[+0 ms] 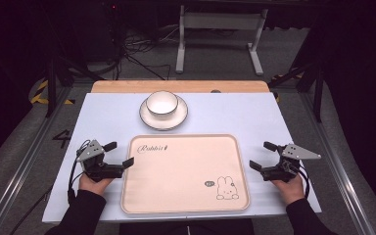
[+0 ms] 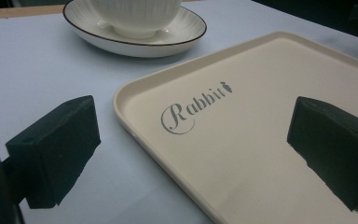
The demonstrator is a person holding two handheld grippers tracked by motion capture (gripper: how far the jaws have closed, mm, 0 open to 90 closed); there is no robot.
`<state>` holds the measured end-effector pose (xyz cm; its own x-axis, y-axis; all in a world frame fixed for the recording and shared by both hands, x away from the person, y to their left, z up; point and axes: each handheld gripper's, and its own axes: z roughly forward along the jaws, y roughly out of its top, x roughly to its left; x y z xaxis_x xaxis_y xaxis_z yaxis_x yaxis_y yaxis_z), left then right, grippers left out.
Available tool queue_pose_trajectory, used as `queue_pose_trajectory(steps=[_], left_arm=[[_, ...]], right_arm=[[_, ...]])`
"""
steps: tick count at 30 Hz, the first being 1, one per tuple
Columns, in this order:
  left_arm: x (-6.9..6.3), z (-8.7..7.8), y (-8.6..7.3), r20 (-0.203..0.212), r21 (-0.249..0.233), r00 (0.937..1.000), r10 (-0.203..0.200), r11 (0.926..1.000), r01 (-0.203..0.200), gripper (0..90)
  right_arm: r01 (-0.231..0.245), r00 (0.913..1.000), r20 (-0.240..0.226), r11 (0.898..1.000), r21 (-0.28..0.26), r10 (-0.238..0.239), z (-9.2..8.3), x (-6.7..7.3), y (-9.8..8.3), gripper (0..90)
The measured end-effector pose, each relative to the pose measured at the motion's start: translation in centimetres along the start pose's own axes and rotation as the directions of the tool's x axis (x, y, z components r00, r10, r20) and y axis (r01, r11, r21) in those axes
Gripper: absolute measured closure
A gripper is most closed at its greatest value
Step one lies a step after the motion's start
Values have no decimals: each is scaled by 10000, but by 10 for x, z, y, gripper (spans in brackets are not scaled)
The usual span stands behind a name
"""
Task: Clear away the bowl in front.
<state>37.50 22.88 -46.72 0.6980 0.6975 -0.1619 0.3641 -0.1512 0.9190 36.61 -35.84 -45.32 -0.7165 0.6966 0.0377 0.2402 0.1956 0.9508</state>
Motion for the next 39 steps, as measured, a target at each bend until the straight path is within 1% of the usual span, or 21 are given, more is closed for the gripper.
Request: queue_pose_trajectory(steps=[6,8,9,14,16,18,24,26,27,35,37,39], left_arm=[[-1,1,2,142,19,9999,64,10000,-64,29],[-3,1,4,114,-34,9999,92,10000,-92,29],[-3,0,6,93,-5,9998,153,9999,-153,29],[-8,-5,17,67,-196,9992,405,9990,-404,29],[-9,-6,20,32,-292,9990,435,9986,-434,30],[-10,-6,23,49,-248,9989,463,9986,-461,30],[-15,-11,31,174,-503,9986,509,9975,-500,30],[-16,-13,34,230,-666,9984,517,9965,-500,30],[-17,-14,36,273,-602,9985,476,9971,-459,29],[-24,-18,46,428,-944,9967,690,9934,-647,29],[-25,-20,49,446,-1084,9968,661,9922,-610,29],[-26,-20,51,464,-1113,9964,708,9916,-652,29]], right_arm=[[25,10000,5,10000,19,-25,0,0,0,4],[22,10000,12,10000,32,-22,1,0,0,5],[1,10000,5,10000,48,-1,1,0,0,5],[-7,10000,7,10000,57,7,1,0,0,5],[-5,10000,16,10000,67,4,1,0,0,5],[5,10000,17,10000,77,-5,1,0,0,5],[-9,10000,17,10000,78,9,1,0,0,5],[4,10000,20,9999,101,-4,1,0,0,5],[5,10000,22,9999,103,-5,1,0,0,5],[-19,10000,15,10000,84,19,1,0,0,5],[-38,10000,9,10000,70,37,1,0,0,5],[-41,10000,9,10000,66,41,1,0,0,6]])
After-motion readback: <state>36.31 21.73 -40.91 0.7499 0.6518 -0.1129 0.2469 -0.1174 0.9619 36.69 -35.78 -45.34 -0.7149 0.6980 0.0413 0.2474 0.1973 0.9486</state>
